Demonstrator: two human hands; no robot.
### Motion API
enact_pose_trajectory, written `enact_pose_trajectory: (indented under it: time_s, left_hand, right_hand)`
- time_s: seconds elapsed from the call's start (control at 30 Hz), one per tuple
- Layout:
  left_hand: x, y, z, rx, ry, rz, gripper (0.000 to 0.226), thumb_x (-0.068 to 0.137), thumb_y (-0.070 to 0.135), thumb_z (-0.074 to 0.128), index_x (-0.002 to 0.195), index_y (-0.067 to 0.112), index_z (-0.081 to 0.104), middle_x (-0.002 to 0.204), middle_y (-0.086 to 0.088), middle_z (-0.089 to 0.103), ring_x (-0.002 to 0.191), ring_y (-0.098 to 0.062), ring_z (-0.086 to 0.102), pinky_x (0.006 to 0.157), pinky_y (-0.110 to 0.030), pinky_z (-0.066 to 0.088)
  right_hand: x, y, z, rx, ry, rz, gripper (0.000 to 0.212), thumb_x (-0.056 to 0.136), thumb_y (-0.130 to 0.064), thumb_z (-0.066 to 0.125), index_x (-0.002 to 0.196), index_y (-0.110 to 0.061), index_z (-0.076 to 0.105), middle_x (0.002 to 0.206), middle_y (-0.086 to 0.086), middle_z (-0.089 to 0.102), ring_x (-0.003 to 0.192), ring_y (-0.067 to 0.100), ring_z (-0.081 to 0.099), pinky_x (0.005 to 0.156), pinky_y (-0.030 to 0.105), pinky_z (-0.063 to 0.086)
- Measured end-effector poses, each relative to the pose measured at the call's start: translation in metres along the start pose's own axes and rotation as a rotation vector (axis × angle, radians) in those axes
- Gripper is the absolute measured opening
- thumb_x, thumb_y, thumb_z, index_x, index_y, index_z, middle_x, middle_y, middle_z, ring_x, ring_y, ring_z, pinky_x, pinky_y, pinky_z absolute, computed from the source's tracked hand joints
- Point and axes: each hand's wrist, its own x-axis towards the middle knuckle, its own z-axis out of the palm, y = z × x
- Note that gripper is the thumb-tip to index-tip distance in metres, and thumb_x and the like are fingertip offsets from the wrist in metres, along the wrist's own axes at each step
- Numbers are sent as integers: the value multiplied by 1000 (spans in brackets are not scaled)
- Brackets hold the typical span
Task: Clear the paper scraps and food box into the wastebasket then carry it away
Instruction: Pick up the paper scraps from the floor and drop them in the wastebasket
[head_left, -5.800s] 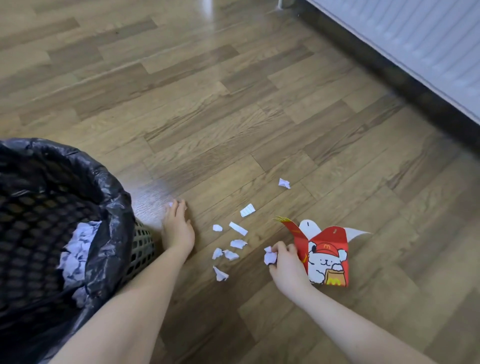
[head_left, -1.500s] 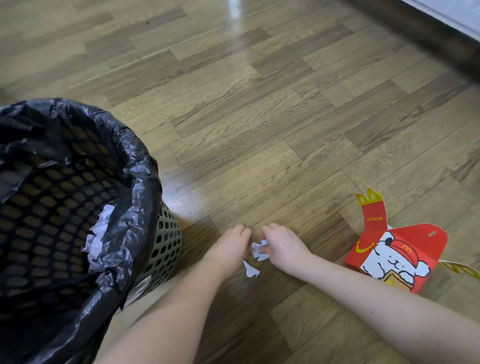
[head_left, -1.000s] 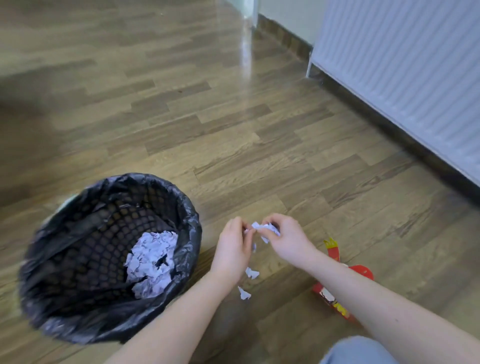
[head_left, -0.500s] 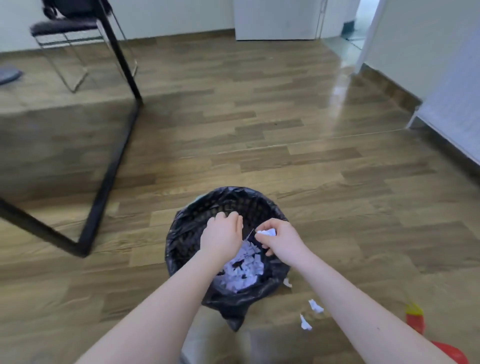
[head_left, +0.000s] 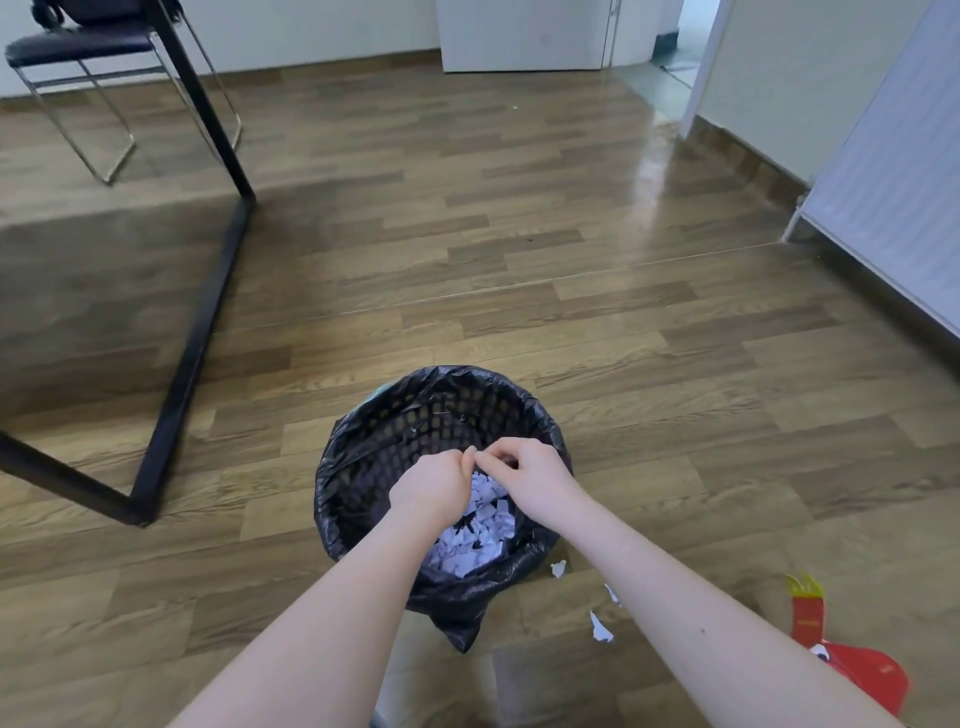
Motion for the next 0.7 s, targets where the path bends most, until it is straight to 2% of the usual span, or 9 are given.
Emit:
enact_pose_trajectory:
  time_s: [0.07,0.17,0.23,0.3,0.37,0.43,0.53,0.6,0.7]
  left_hand:
    - [1,1,2,47,-14,-14,53,96,46,14,99,15,57,108,-11,65,97,-33,61,85,-42,50]
    - [2,3,5,113,-35,-53,57,95,50,12,103,21,61,115,-6,62,105,-30,58,95,-45,43]
    - [4,4,6,135,-37,-67,54,95,48,17,104,22,63,118,-5,62,109,-29,56,96,-44,38]
    - [2,7,4,151,17,-22,39,95,43,30,102,25,65,118,-3,62,110,-29,56,96,-44,37]
    - [0,13,-3,84,142,81,27,91,39,43,99,26,65,111,-2,63,104,-27,58,93,-42,40]
    - [-5,27,-13,-112,258,243,21,89,38,50,92,21,62,98,-1,61,91,-23,59,84,-39,47]
    - [-23,63,-14,-394,317,520,13,87,26,56,85,14,59,86,-2,58,77,-18,54,71,-30,45]
    - [-36,83,9,-419,240,673,6,86,17,56,85,12,58,82,0,56,76,-16,52,70,-28,43]
    - [-41,95,74,-191,-115,791,15,85,12,51,99,12,56,88,0,51,87,-21,55,79,-35,48]
  right_hand:
    - [-2,1,-1,0,-4,-28,30,90,-37,48,102,-18,67,99,-1,69,91,17,61,78,30,46]
    - [-2,5,-6,81,55,-58,26,92,-29,49,109,-18,64,113,-3,67,101,9,57,87,23,42]
    - [-4,6,-12,133,125,-79,23,91,-25,50,108,-18,64,109,-5,66,99,6,57,89,21,43]
    - [-9,9,-21,215,207,-106,19,91,-20,51,103,-18,65,103,-8,66,94,2,57,85,16,43]
    - [-13,15,-32,313,307,-121,16,90,-15,52,98,-18,65,97,-10,66,93,0,58,82,12,45]
    - [-20,28,-44,385,417,-110,15,90,-11,52,94,-19,64,94,-8,66,92,5,60,83,14,48]
    - [-31,69,-54,465,520,-9,19,89,-6,52,84,-22,61,91,4,66,93,21,63,85,31,51]
    - [-37,100,-53,490,540,88,21,88,-2,52,80,-20,60,83,4,64,88,23,61,81,32,48]
    - [-46,149,-44,418,496,261,14,84,2,56,85,-11,60,80,4,64,87,24,58,78,28,44]
